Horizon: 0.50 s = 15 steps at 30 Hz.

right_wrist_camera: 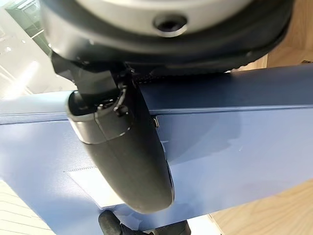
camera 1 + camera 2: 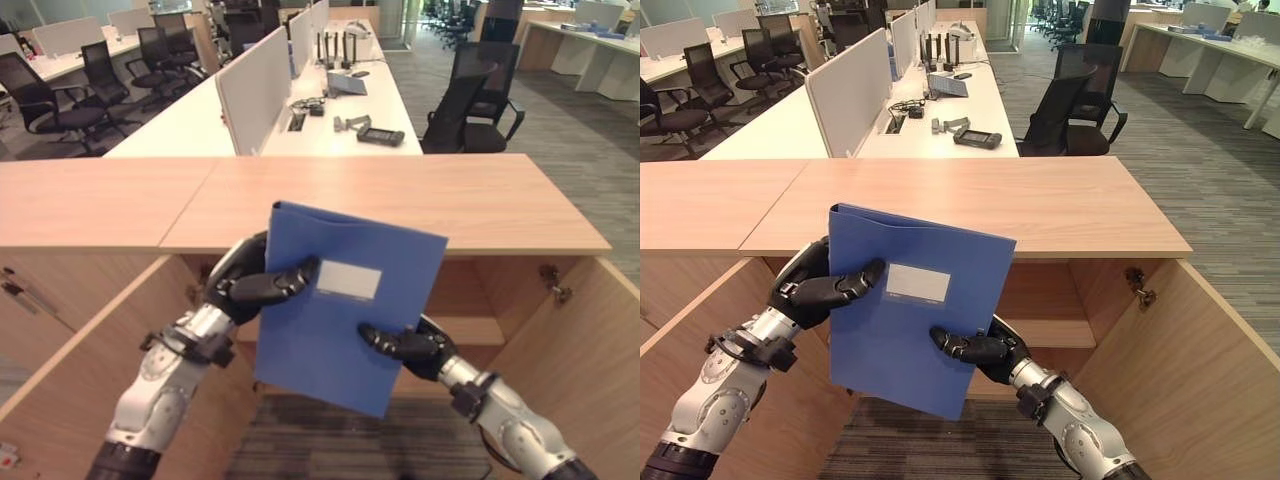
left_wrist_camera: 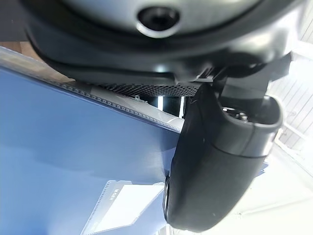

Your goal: Put the empty folder in the office cabinet

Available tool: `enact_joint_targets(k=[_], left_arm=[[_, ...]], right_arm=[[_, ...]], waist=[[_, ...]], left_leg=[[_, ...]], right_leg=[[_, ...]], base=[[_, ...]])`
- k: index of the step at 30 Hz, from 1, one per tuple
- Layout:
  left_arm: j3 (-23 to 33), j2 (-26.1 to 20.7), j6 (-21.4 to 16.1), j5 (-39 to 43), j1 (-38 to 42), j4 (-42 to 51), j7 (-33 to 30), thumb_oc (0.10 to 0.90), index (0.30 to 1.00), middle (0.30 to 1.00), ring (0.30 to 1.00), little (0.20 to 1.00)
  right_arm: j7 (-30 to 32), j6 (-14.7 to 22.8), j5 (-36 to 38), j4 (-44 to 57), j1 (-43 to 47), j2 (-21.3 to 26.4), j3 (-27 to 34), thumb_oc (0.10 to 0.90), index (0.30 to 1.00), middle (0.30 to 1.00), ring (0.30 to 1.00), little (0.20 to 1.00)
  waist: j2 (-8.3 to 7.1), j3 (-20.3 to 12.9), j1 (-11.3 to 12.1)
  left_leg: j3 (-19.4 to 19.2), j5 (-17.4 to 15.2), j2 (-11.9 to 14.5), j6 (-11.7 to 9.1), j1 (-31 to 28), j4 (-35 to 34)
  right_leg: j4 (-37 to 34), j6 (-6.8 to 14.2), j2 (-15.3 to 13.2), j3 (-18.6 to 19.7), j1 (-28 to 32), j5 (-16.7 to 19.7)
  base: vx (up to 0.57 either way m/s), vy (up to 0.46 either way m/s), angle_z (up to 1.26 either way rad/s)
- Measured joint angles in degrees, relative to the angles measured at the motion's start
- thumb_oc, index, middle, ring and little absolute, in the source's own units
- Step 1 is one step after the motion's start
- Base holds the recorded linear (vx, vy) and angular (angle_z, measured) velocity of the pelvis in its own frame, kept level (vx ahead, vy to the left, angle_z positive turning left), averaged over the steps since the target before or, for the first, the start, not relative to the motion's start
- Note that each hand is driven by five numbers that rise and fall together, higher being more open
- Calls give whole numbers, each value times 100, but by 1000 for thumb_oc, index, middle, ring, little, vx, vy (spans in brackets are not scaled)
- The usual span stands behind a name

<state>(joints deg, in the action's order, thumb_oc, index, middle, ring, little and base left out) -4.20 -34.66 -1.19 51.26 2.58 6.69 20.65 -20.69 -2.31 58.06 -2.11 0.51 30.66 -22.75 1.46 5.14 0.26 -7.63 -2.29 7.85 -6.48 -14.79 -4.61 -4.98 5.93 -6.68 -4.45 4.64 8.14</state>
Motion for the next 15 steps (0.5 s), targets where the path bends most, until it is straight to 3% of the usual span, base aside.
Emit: enact_joint_targets(k=[5, 11, 15], left_arm=[[39, -16, -380, -802, -177, -2, 2, 800, 900, 900, 900, 900], [154, -21, -416, -1754, -821, -412, 240, 800, 900, 900, 900, 900], [119, -5, -229, -2124, -1486, -1126, 516, 800, 900, 900, 900, 900]], right_arm=[[20, -30, -363, -2, -11, -107, 72, 400, 300, 300, 300, 300], [-34, -81, -870, -148, -182, -120, 166, 400, 300, 300, 300, 300], [-124, -260, -1098, -822, -682, -139, 259, 400, 300, 300, 300, 300]], waist=[[-10, -4, -1], [-22, -5, 2], [-57, -7, 10]], left_leg=[[1, 0, 2, 0, 7, -18], [21, 5, 5, -3, 34, 1], [70, 4, 7, -1, 60, -17]], right_leg=[[-1, 0, 2, -7, -4, -2], [0, -3, 0, -33, -16, 2], [-39, 5, -9, -68, -10, -17]], base=[[0, 0, 0], [6, 0, 1], [34, 6, 6]])
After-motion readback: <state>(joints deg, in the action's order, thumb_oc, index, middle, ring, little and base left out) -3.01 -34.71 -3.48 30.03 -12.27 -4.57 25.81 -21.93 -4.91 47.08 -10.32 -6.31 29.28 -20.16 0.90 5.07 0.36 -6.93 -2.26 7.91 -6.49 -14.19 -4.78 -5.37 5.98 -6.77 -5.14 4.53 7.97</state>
